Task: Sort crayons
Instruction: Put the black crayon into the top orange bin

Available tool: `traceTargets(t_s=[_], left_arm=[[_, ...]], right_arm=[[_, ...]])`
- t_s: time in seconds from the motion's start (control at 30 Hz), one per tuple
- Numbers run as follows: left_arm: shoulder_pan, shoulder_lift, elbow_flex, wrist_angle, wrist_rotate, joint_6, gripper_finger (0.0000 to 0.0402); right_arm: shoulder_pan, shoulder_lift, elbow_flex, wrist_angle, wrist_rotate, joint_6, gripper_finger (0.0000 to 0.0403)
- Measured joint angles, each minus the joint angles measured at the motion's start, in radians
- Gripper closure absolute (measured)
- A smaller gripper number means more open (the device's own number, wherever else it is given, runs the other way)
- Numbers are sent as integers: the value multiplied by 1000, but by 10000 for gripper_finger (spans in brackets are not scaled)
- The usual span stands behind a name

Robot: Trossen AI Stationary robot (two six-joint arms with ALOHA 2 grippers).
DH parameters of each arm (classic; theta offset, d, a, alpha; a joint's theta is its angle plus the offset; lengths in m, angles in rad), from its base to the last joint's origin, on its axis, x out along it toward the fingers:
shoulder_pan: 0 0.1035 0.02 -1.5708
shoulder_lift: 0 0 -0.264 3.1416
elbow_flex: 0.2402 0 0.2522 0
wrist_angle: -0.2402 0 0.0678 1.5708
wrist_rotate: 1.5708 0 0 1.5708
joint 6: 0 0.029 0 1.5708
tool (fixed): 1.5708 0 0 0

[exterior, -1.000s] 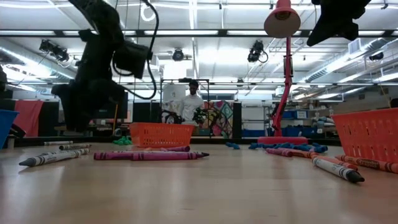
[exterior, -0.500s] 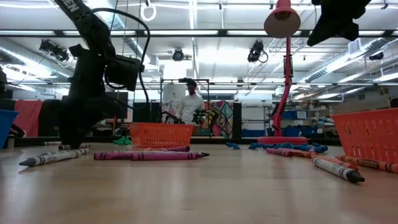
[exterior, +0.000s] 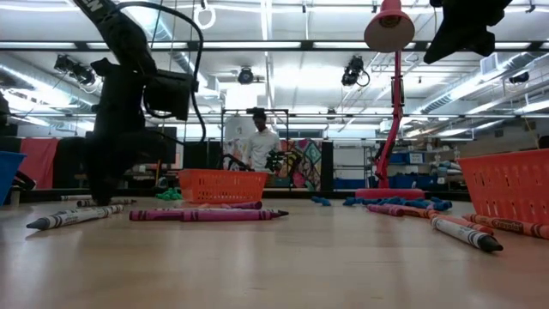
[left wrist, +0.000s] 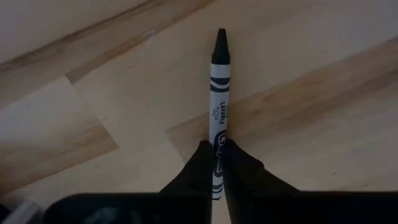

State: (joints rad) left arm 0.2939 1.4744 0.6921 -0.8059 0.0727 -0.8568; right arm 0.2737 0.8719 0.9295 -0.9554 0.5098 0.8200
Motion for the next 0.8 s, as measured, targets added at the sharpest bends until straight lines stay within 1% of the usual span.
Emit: traceTargets(t_s=[0.17, 0.27, 0.33, 0.43, 0.6, 0.7, 0.8], left_arm=[[-2, -106, 1, 57, 40, -76, 381], [-6, -168, 0, 95, 42, -125, 381], [-8, -212, 0, 90, 44, -155, 382], [-7, -252, 0, 104, 45, -197, 382], [-7, -289, 1, 197, 49, -257, 380], [-8, -289, 1, 275, 20, -303, 380], [-13, -289, 1, 369, -64, -372, 379]], right_arm=[[0, 0, 0, 0, 0, 15, 395], [0, 0, 0, 1, 1, 14, 395], [0, 0, 0, 1, 2, 10, 395], [0, 0, 0, 4, 10, 3, 395], [0, 0, 0, 14, 16, -11, 395], [0, 0, 0, 13, 21, -13, 395], [0, 0, 0, 20, 23, -21, 395]])
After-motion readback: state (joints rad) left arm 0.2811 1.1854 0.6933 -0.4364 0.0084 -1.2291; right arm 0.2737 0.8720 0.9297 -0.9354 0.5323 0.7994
